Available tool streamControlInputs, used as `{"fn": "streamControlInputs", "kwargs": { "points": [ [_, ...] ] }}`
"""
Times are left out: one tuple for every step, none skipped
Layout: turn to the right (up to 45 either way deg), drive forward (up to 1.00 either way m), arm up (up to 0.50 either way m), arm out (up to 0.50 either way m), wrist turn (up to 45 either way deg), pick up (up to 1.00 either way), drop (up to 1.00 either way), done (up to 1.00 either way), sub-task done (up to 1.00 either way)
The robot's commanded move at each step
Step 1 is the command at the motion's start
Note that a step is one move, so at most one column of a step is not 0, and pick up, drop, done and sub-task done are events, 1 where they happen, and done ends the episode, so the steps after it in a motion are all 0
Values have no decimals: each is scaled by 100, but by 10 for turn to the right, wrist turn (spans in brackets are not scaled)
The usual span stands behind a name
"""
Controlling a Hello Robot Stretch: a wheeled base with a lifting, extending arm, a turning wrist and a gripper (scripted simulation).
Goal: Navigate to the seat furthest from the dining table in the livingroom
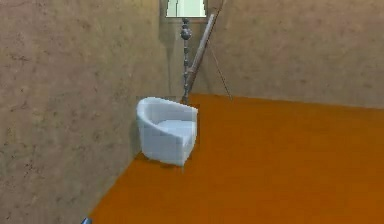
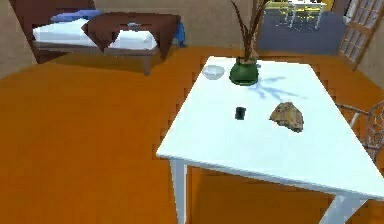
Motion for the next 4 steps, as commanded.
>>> {"fn": "streamControlInputs", "kwargs": {
  "points": [
    [0, 50, 0, 0, 0, 0, 0, 0, 0],
    [450, 0, 0, 0, 0, 0, 0, 0, 0],
    [270, 0, 0, 0, 0, 0, 0, 0, 0],
    [0, 60, 0, 0, 0, 0, 0, 0, 0]
  ]
}}
